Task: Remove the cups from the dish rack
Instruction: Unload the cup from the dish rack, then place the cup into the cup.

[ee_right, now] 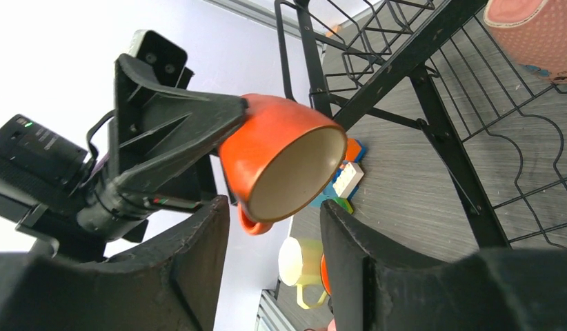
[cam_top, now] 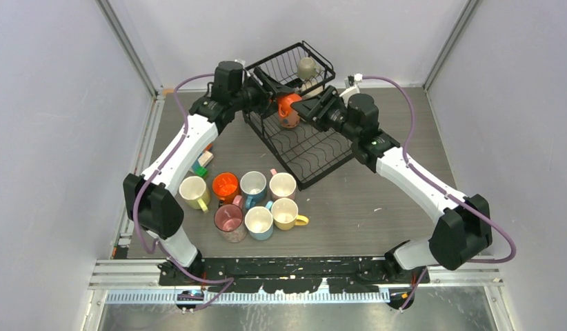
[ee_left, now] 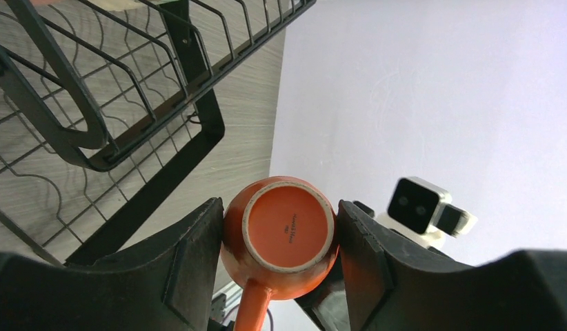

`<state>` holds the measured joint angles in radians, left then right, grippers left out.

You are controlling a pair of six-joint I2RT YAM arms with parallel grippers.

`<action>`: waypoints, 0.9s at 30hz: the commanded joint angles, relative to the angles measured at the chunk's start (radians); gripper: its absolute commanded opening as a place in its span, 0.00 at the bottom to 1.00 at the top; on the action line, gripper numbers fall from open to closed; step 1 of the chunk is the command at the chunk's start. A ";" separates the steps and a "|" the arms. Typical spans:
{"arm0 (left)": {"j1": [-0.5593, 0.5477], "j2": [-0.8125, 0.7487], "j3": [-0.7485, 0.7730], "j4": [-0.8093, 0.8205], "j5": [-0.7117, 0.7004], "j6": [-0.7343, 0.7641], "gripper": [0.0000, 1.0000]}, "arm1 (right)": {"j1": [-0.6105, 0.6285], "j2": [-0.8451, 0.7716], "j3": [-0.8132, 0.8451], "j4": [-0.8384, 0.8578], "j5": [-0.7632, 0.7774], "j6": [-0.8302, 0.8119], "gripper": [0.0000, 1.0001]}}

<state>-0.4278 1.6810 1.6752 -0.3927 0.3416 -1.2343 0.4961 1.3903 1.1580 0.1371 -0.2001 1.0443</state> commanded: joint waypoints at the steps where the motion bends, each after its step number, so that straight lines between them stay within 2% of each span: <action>1: 0.000 -0.067 -0.013 0.121 0.059 -0.055 0.00 | 0.015 0.021 0.047 0.090 0.023 0.015 0.54; 8: -0.006 -0.080 -0.059 0.161 0.088 -0.101 0.00 | 0.027 0.032 0.043 0.120 0.042 0.011 0.47; 17: -0.012 -0.092 -0.107 0.214 0.133 -0.167 0.00 | 0.035 0.047 0.042 0.144 0.047 0.015 0.33; 22: -0.014 -0.100 -0.136 0.247 0.155 -0.201 0.00 | 0.040 0.049 0.042 0.154 0.051 0.017 0.21; 26: -0.015 -0.103 -0.164 0.279 0.170 -0.227 0.02 | 0.045 0.049 0.042 0.153 0.060 0.015 0.03; 27: -0.015 -0.105 -0.174 0.291 0.173 -0.235 0.04 | 0.045 0.049 0.042 0.150 0.062 0.016 0.01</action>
<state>-0.4324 1.6447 1.5211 -0.2111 0.4385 -1.4467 0.5343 1.4345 1.1614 0.2535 -0.1722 1.0843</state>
